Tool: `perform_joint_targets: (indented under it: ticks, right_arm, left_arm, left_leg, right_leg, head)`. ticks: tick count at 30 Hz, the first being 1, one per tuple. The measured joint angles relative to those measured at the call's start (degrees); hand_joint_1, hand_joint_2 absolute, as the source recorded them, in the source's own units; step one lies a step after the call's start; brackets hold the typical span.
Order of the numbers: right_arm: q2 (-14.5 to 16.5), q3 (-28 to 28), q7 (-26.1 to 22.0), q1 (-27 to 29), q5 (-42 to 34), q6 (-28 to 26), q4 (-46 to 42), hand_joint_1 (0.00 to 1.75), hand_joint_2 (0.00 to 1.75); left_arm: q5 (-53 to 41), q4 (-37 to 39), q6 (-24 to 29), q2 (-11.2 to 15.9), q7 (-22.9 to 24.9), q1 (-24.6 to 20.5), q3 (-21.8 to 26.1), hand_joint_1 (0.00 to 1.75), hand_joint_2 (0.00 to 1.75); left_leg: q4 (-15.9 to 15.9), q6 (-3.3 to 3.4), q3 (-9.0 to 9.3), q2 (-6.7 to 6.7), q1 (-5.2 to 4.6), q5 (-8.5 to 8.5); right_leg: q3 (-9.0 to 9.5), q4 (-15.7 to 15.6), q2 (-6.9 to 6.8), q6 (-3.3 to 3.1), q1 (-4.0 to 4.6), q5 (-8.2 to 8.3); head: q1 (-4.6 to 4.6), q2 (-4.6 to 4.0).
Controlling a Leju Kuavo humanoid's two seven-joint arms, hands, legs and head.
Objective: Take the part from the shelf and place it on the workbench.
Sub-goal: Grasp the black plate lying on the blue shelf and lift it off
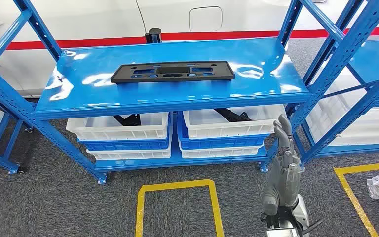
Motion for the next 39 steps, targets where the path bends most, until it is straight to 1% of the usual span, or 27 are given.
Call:
perform_joint_targets:
  ticks: [2, 3, 4, 5, 6, 7, 8, 9, 10, 11, 12, 13, 15, 17, 19, 21, 23, 27, 29, 36, 39]
  right_arm:
    - [0.07, -0.01, 0.02, 0.08, -0.11, -0.32, -0.08, 0.00, 0.00]
    - [0.13, -0.03, 0.09, 0.20, -0.27, -0.58, -0.13, 0.00, 0.00]
    - [0.21, -0.06, 0.24, 0.35, -0.55, -0.81, -0.16, 0.00, 0.00]
    - [0.29, -0.09, 0.45, 0.49, -0.92, -0.94, -0.16, 0.00, 0.00]
    - [0.36, -0.10, 0.69, 0.60, -1.30, -1.01, -0.15, 0.00, 0.00]
    - [0.41, -0.11, 0.91, 0.66, -1.66, -1.03, -0.15, 0.00, 0.00]
    - [0.45, -0.13, 1.07, 0.68, -1.93, -1.03, -0.15, 0.00, 0.00]
    - [0.49, -0.14, 1.16, 0.68, -2.12, -1.03, -0.15, 0.00, 0.00]
    - [0.55, -0.17, 1.26, 0.67, -2.27, -1.02, -0.15, 0.00, 0.00]
    - [0.60, -0.20, 1.32, 0.66, -2.39, -1.00, -0.15, 0.00, 0.00]
    - [0.62, -0.25, 1.44, 0.66, -2.51, -0.99, -0.15, 0.00, 0.00]
    - [0.64, -0.33, 1.56, 0.65, -2.63, -0.98, -0.15, 0.00, 0.00]
    - [0.64, -0.57, 1.77, 0.64, -2.82, -1.06, -0.13, 0.00, 0.00]
    - [0.72, -0.85, 1.81, 0.61, -2.89, -1.29, -0.09, 0.00, 0.00]
    - [0.82, -1.01, 1.83, 0.61, -2.91, -1.50, -0.08, 0.00, 0.87]
    - [0.88, -1.04, 1.85, 0.61, -2.92, -1.59, -0.05, 0.00, 1.75]
    - [0.91, -1.05, 1.86, 0.62, -2.92, -1.61, -0.03, 0.00, 1.75]
    - [0.93, -1.05, 1.88, 0.69, -2.88, -1.63, 0.08, 0.00, 0.00]
    - [0.94, -1.05, 1.88, 0.73, -2.78, -1.67, 0.14, 0.00, 0.00]
    - [1.23, -1.08, 1.88, 0.91, -2.04, -1.75, 0.15, 0.00, 0.00]
    - [1.37, -1.09, 1.86, 1.07, -1.84, -1.75, 0.15, 0.00, 0.00]
  left_arm:
    - [-0.06, 0.00, 0.05, -0.01, 0.00, -0.04, 0.00, 0.00, 0.00]
    - [-0.13, 0.00, 0.09, -0.01, 0.00, -0.06, 0.00, 0.00, 0.00]
    - [-0.21, 0.00, 0.10, -0.01, 0.00, -0.08, 0.00, 0.00, 0.00]
    - [-0.29, 0.00, 0.10, 0.01, 0.00, -0.07, 0.00, 0.00, 0.00]
    - [-0.37, 0.00, 0.10, 0.02, 0.00, -0.06, 0.00, 0.00, 0.00]
    - [-0.43, 0.00, 0.09, 0.03, 0.01, -0.05, 0.00, 0.00, 0.00]
    - [-0.46, 0.00, 0.09, 0.04, 0.01, -0.04, 0.00, 0.00, 0.00]
    - [-0.49, 0.00, 0.09, 0.06, 0.02, -0.04, 0.00, 0.00, 0.00]
    - [-0.50, 0.00, 0.08, 0.08, 0.05, -0.07, -0.01, 0.00, 0.00]
    - [-0.50, 0.00, 0.08, 0.09, 0.08, -0.12, -0.01, 0.00, 0.00]
    - [-0.50, 0.00, 0.07, 0.08, 0.13, -0.16, -0.02, 0.00, 0.00]
    - [-0.50, 0.00, 0.07, 0.07, 0.19, -0.20, -0.02, 0.00, 0.00]
    - [-0.51, 0.00, 0.08, 0.04, 0.27, -0.21, -0.01, 0.00, 0.00]
    - [-0.53, 0.00, 0.09, 0.04, 0.33, -0.20, -0.02, 0.00, 0.00]
    - [-0.55, 0.00, 0.09, 0.04, 0.38, -0.21, -0.02, 0.00, 0.00]
    - [-0.58, 0.00, 0.10, 0.04, 0.40, -0.21, -0.02, 0.00, 0.00]
    - [-0.76, 0.00, 0.10, 0.04, 0.42, -0.22, -0.02, 0.00, 0.00]
    - [-1.13, 0.00, 0.02, 0.04, 0.58, -0.21, -0.05, 0.00, 0.00]
    - [-1.27, 0.00, -0.06, 0.04, 0.75, -0.21, -0.07, 0.00, 0.00]
    - [-1.77, 0.00, -0.08, 0.04, 1.16, -0.21, -0.23, 0.00, 0.00]
    - [-1.86, 0.00, -0.08, 0.06, 1.26, -0.21, -0.36, 0.00, 0.00]
  left_leg:
    - [3.60, -0.23, -1.91, 1.02, 0.02, -1.74]
    - [7.44, -0.43, -4.01, 1.84, 0.03, -3.40]
    - [11.56, -0.56, -6.44, 2.20, 0.06, -4.94]
    - [14.84, -0.61, -8.60, 2.34, 0.08, -5.69]
    - [16.23, -0.57, -9.92, 2.40, 0.07, -5.30]
    - [15.40, -0.44, -10.13, 2.44, 0.07, -3.75]
    - [12.51, -0.24, -9.24, 2.50, 0.07, -1.34]
    - [8.46, 0.04, -7.65, 2.66, 0.05, 1.19]
    - [4.77, 0.25, -6.08, 2.86, -0.09, 2.88]
    - [2.17, 0.42, -4.95, 3.00, -0.23, 3.84]
    - [0.78, 0.35, -4.38, 3.08, -0.34, 4.14]
    - [0.50, 0.20, -4.30, 3.01, -0.51, 4.01]
    - [0.41, 0.02, -4.35, 2.72, -0.75, 4.20]
    - [0.43, 0.34, -4.36, 2.54, -1.05, 4.19]
    - [0.43, 0.64, -4.37, 2.50, -1.12, 4.14]
    - [0.43, 0.80, -4.37, 2.50, -1.13, 4.09]
    - [0.44, 0.90, -4.37, 2.50, -1.15, 4.07]
    - [0.46, 1.09, -4.37, 2.50, -1.19, 4.02]
    - [0.47, 1.14, -4.36, 2.50, -1.19, 4.01]
    - [0.48, 1.15, -4.34, 2.50, -1.06, 4.02]
    - [0.63, 1.33, -4.39, 2.50, -1.19, 3.90]
  right_leg:
    - [0.14, 0.00, -0.26, -0.32, 0.09, -0.17]
    - [0.27, 0.00, -0.52, -0.61, 0.19, -0.32]
    - [0.37, 0.00, -0.79, -0.83, 0.29, -0.47]
    - [0.50, 0.01, -1.03, -1.00, 0.39, -0.60]
    - [0.65, 0.01, -1.21, -1.15, 0.45, -0.72]
    - [0.85, 0.01, -1.32, -1.25, 0.49, -0.84]
    - [1.11, 0.01, -1.38, -1.29, 0.51, -0.97]
    - [1.38, 0.01, -1.40, -1.23, 0.51, -1.13]
    - [1.58, 0.02, -1.41, -1.05, 0.71, -1.31]
    - [1.68, 0.02, -1.43, -0.82, 0.87, -1.45]
    - [1.69, 0.07, -1.48, -0.70, 1.19, -1.66]
    - [1.64, 0.11, -1.55, -0.66, 1.42, -1.77]
    - [1.67, 0.05, -1.74, -0.74, 1.48, -1.86]
    - [1.84, -0.23, -1.87, -0.59, 1.28, -1.73]
    - [2.00, -0.52, -1.90, -0.41, 1.21, -1.62]
    - [2.10, -0.73, -1.89, -0.27, 1.20, -1.53]
    - [2.15, -0.85, -1.89, -0.16, 1.19, -1.46]
    - [2.16, -0.90, -1.89, 0.14, 1.15, -1.41]
    - [2.15, -0.90, -1.89, 0.30, 1.14, -1.40]
    - [2.15, -0.90, -1.88, 0.30, 1.25, -1.40]
    - [2.18, -0.98, -1.88, 0.44, 1.04, -1.33]
  head:
    - [-0.14, 0.00]
    - [-0.21, 0.00]
    - [-0.28, 0.00]
    - [-0.27, 0.00]
    - [-0.28, 0.00]
    - [-0.28, 0.00]
    - [-0.28, 0.00]
    - [-0.28, 0.00]
    - [-0.27, 0.00]
    - [-0.27, 0.00]
    - [-0.22, 0.00]
    - [-0.18, 0.00]
    - [-0.12, 0.00]
    - [-0.12, 0.00]
    - [-0.11, 0.00]
    - [-0.11, 0.00]
    - [-0.11, 0.00]
    - [-0.12, 0.00]
    - [-0.13, 0.00]
    - [-0.13, 0.00]
    - [-0.15, 0.00]
